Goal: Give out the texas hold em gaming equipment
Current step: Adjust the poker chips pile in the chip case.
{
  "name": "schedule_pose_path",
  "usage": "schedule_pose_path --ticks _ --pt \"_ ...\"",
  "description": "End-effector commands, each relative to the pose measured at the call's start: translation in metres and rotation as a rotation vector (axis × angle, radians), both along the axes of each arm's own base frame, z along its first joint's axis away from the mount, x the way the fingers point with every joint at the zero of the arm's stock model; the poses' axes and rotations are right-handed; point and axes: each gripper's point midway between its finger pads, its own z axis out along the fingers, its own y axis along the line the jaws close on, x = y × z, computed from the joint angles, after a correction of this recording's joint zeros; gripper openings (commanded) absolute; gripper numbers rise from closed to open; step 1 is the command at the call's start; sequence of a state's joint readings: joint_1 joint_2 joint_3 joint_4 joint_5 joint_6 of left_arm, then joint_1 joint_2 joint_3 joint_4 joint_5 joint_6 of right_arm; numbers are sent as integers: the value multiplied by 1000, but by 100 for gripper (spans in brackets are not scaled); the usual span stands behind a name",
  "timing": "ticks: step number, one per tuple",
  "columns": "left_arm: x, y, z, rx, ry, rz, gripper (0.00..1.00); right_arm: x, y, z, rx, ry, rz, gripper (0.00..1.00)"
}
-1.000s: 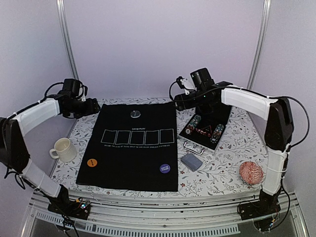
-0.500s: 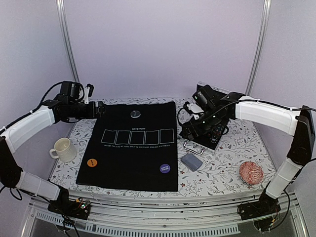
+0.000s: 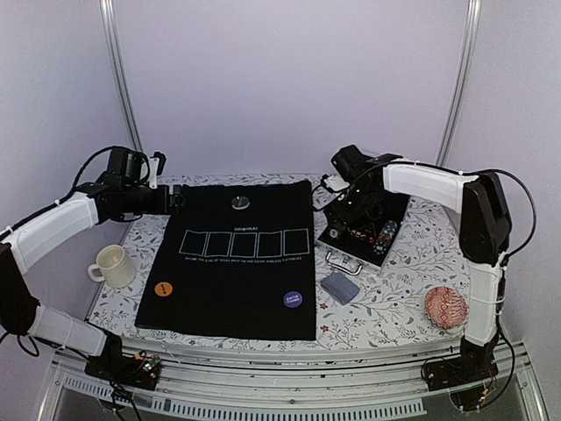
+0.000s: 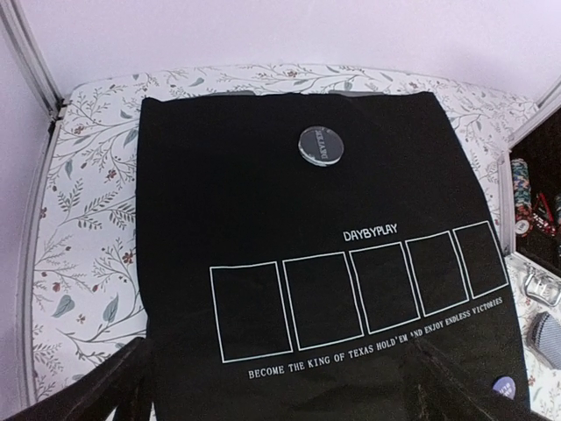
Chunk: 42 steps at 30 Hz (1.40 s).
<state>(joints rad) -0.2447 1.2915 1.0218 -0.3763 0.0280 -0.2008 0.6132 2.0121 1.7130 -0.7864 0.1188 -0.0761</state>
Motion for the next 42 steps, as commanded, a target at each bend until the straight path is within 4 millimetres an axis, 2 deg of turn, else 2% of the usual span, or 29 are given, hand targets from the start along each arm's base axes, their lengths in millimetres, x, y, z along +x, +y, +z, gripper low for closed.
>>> schedule_pose_path --ticks 1,6,12,21,27,33,35,42 --pt "8 7 -11 24 16 11 98 17 3 -28 -84 19 68 81" --pt "9 9 -16 6 35 15 98 30 -1 -49 -142 29 55 75" --pt "9 12 -18 11 39 21 98 39 -2 -58 -176 7 59 72" --pt "10 12 -24 10 55 20 99 38 -3 -82 -215 49 75 65" --pt "11 10 -29 -7 74 11 98 28 8 -81 -149 94 91 60" --pt "11 9 -30 -15 80 8 98 9 28 -67 -72 97 167 57" --pt "11 10 -31 -14 81 9 98 10 28 -62 -71 75 172 56" --pt "12 9 -35 -18 94 4 98 16 24 -62 -98 50 169 54"
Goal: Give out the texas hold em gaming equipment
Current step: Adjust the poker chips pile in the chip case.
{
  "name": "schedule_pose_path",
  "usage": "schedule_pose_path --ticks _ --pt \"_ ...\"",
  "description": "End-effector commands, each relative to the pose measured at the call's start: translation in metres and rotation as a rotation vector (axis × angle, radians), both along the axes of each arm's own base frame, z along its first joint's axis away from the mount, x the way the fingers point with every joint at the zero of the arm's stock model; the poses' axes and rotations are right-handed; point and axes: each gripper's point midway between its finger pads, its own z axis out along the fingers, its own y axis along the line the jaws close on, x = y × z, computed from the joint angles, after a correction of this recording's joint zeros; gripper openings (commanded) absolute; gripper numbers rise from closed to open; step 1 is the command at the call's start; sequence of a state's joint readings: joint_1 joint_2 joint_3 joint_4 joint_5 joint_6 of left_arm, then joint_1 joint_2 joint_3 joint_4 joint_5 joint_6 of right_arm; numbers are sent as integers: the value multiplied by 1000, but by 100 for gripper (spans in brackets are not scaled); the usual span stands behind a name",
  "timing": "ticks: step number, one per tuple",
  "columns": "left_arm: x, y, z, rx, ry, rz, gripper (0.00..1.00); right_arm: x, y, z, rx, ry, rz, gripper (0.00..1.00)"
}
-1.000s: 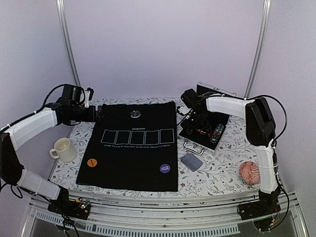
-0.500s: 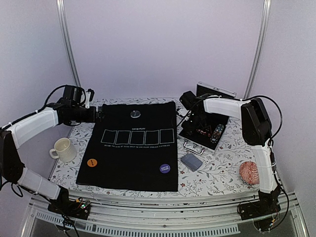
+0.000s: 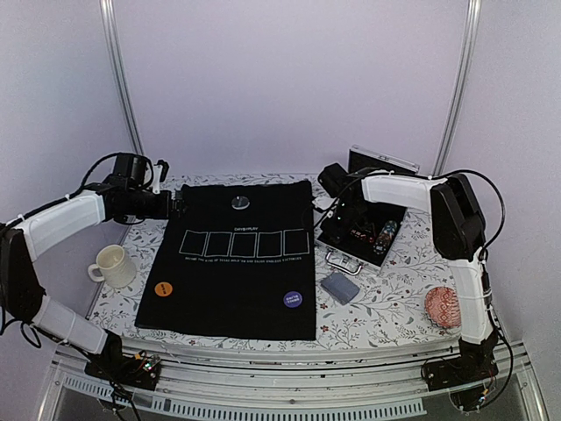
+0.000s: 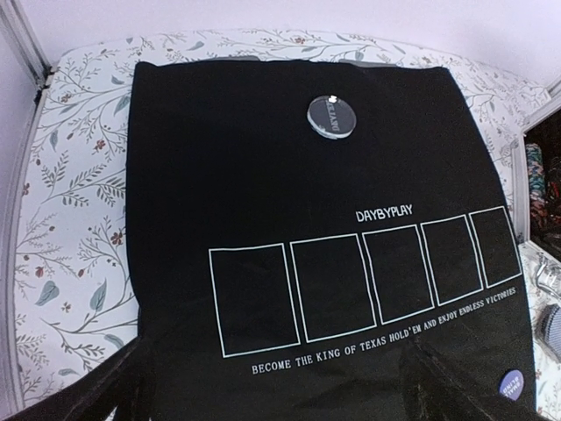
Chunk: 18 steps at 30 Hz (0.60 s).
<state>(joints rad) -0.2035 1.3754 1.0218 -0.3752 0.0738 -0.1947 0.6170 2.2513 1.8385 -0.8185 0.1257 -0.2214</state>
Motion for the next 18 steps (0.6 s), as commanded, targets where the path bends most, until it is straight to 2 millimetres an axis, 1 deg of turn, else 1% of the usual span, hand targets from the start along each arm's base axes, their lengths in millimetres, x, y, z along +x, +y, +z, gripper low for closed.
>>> schedule_pose_path --ticks 1,6,8,11,13,15,18 --pt "3 2 -5 -12 11 2 98 5 12 13 49 -47 33 54" --pt "3 2 -8 -13 21 1 99 23 -1 8 11 -72 3 55" --pt "3 2 -9 -14 24 0 98 25 -2 4 -3 -71 3 56" --pt "3 2 -10 -13 28 1 98 26 1 -3 1 -55 20 57" --pt "3 3 -11 -12 30 2 98 26 5 -2 13 -51 25 60" --pt "3 3 -11 -11 32 2 98 26 10 0 41 -47 36 63" --pt "3 4 -12 -8 33 4 98 30 11 5 50 -67 34 62"
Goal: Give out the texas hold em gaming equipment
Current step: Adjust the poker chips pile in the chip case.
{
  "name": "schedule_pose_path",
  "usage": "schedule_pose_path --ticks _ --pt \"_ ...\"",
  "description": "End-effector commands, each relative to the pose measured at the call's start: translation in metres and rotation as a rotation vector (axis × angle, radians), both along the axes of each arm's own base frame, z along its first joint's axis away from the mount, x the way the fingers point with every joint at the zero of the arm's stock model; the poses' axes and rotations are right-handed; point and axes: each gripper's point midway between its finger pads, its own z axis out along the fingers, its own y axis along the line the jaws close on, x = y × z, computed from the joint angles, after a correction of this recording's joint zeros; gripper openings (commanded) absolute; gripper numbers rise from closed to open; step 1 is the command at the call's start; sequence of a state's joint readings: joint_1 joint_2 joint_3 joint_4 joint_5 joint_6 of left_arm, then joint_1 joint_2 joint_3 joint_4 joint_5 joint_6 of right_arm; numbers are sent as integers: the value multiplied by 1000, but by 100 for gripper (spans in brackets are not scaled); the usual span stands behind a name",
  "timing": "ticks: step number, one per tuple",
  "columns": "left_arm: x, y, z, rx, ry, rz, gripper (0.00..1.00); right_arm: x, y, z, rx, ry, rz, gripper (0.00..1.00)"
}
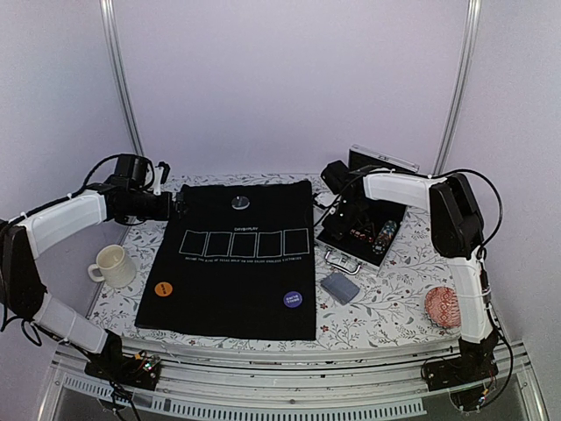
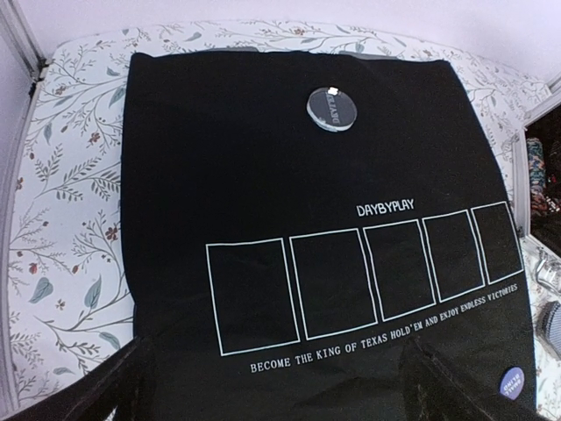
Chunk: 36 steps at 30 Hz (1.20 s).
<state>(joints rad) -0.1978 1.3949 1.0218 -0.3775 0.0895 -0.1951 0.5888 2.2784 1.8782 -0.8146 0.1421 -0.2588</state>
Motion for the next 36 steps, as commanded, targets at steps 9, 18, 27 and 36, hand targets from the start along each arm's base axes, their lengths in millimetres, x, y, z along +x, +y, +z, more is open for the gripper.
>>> schedule_pose_path --ticks 9,18,27,36 --pt "2 8 -5 13 9 14 98 31 10 35 30 -163 -35 62" --pt "3 9 -10 25 23 18 98 26 13 8 16 -97 -12 62" --pt "3 10 -10 24 25 17 98 5 8 -3 20 -15 -20 60" --pt "2 9 -11 21 25 14 98 -14 26 13 85 17 46 55"
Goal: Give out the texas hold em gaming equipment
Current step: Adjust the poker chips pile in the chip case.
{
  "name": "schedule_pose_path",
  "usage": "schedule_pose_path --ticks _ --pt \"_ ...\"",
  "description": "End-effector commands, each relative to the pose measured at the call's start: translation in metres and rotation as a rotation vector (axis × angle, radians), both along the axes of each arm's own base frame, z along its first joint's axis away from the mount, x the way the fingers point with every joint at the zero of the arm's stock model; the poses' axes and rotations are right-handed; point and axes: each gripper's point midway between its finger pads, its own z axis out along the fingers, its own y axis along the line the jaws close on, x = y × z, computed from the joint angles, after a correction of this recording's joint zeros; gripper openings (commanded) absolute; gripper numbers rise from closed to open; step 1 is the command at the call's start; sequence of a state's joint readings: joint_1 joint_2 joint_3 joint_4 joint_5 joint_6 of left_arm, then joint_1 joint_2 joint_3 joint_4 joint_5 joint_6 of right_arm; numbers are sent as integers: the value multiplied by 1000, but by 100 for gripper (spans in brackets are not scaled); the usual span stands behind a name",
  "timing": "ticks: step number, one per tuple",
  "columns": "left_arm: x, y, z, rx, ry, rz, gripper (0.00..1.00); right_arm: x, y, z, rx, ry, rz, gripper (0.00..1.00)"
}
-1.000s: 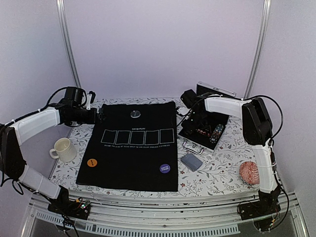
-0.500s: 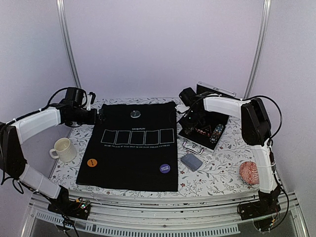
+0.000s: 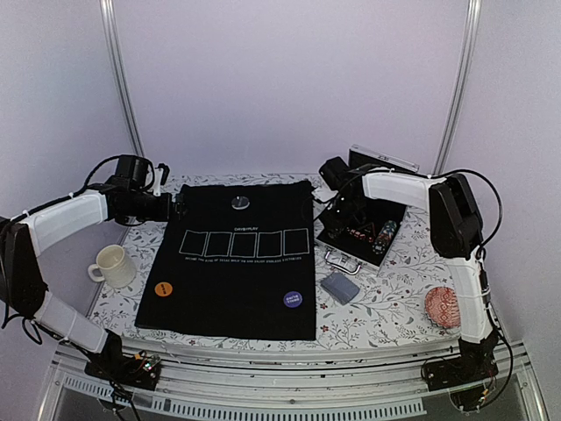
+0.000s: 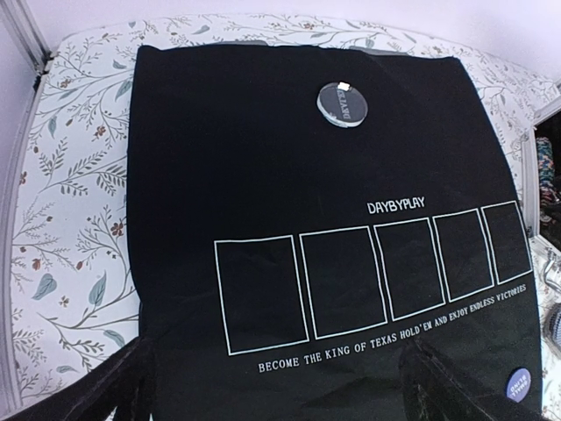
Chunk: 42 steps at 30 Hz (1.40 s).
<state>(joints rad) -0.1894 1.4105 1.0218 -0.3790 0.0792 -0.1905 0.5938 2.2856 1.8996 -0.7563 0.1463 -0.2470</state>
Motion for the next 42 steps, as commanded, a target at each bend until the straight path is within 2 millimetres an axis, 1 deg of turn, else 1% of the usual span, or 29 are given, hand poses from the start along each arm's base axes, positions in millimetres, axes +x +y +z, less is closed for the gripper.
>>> schedule_pose_path --ticks 1,4,8,14,22,24,27,30,34,39,42 --pt "0 4 -5 6 12 0 98 -28 15 7 50 73 58 54" --pt "0 4 -4 5 12 1 98 -25 14 14 49 49 50 54" --pt "0 3 -4 1 12 -4 98 -20 8 17 20 21 31 55" --pt "-1 2 -5 -2 15 -7 98 -10 -4 17 -43 -12 -3 62" --pt "-1 0 -6 -8 20 -14 98 -6 2 36 -6 -41 12 67" --pt "-1 0 -6 -8 19 -14 98 -6 1 38 -5 -44 10 69" --pt "-1 0 -6 -9 20 -16 98 -4 -4 32 -16 -33 5 74" --pt "-1 0 -6 -9 19 -18 98 -4 -9 24 -24 -13 2 75" --pt "-2 -1 -6 -10 19 -19 98 -7 -5 14 -16 22 30 69" --pt "-2 0 -5 -8 18 -18 98 -8 -7 -4 -33 53 32 65" --pt "-2 0 -5 -9 19 -19 98 -6 -5 -10 -33 58 36 61"
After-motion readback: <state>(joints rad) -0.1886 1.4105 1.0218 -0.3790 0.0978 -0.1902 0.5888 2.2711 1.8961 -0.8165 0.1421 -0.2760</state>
